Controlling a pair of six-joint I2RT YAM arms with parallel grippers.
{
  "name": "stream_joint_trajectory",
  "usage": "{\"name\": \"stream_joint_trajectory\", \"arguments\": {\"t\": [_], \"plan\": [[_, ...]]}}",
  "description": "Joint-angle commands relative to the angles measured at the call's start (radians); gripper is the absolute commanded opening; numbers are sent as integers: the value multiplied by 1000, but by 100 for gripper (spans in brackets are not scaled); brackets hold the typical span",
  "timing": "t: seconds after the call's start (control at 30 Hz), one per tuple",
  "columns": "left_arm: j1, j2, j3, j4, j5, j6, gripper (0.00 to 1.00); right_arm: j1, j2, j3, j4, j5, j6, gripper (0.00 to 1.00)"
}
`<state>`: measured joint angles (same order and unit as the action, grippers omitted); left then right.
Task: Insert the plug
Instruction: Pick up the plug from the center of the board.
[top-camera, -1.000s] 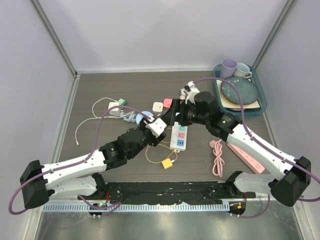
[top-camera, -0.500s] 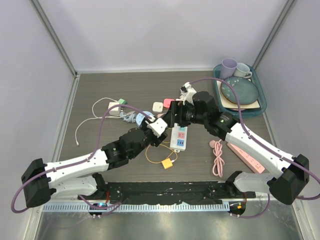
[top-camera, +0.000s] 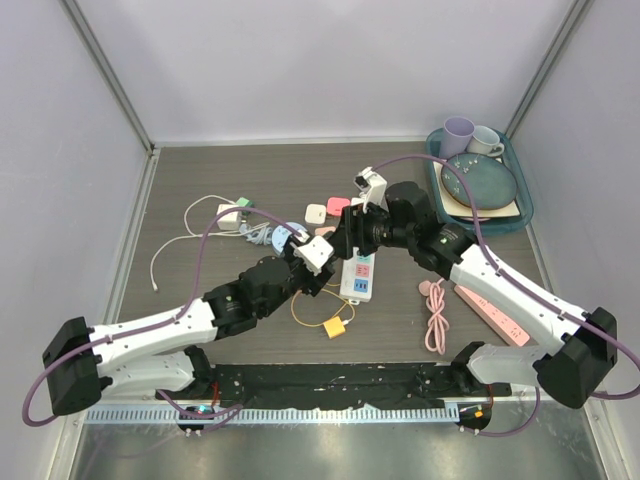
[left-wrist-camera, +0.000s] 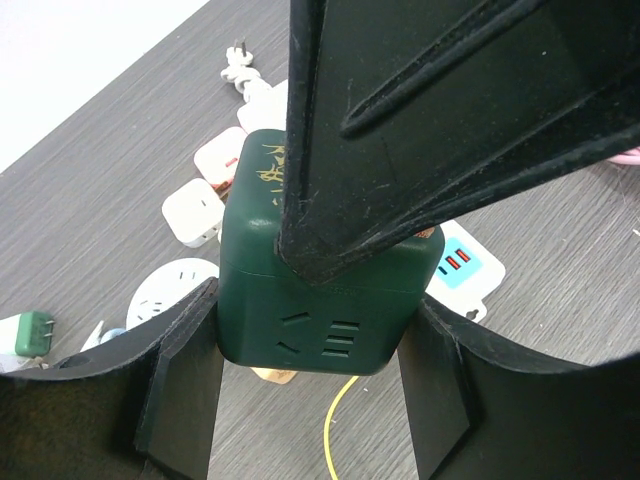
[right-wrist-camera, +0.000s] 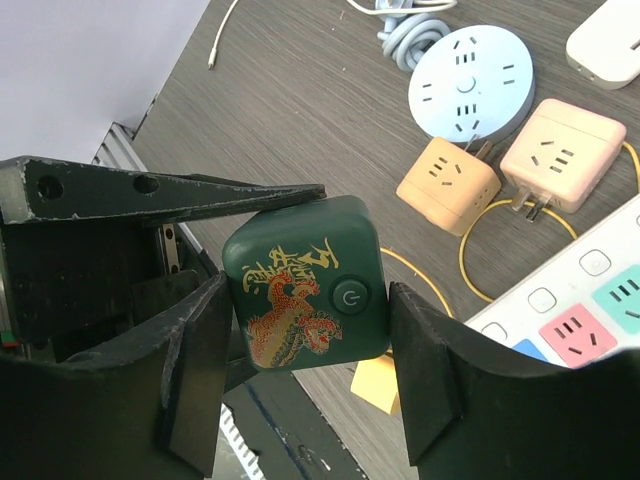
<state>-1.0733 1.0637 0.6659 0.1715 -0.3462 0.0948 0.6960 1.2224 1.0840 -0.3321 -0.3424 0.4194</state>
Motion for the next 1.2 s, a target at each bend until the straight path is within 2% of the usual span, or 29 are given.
{"name": "stream_joint_trajectory", "arguments": {"t": [0.0,0.07,0.13,0.27,0.37,0.53,0.77,0.93,1.17], "plan": [[-5,-42,3,68,39,-30,14,2,17,17,19,-63,-60,29],[-5,-53,3,65,47,-32,16,-1,17,17,15,-78,-77,26],[-5,-61,0,59,65,-35,16,0,17,17,11,-81,-105,26],[-5,-74,-2,53,107,-43,12,-4,20,19,4,-89,-137,48],[-5,-80,-2,49,118,-47,12,-12,29,24,-4,-93,-152,52],[-7,-88,-3,52,119,-49,11,-15,40,27,-7,-96,-156,53],[-5,-90,-5,60,116,-52,12,-15,60,30,-7,-98,-156,64],[-5,-96,-6,63,111,-53,12,-13,66,27,-8,-95,-165,68],[-5,-99,-8,59,99,-55,13,-13,71,25,-12,-89,-166,66]]}}
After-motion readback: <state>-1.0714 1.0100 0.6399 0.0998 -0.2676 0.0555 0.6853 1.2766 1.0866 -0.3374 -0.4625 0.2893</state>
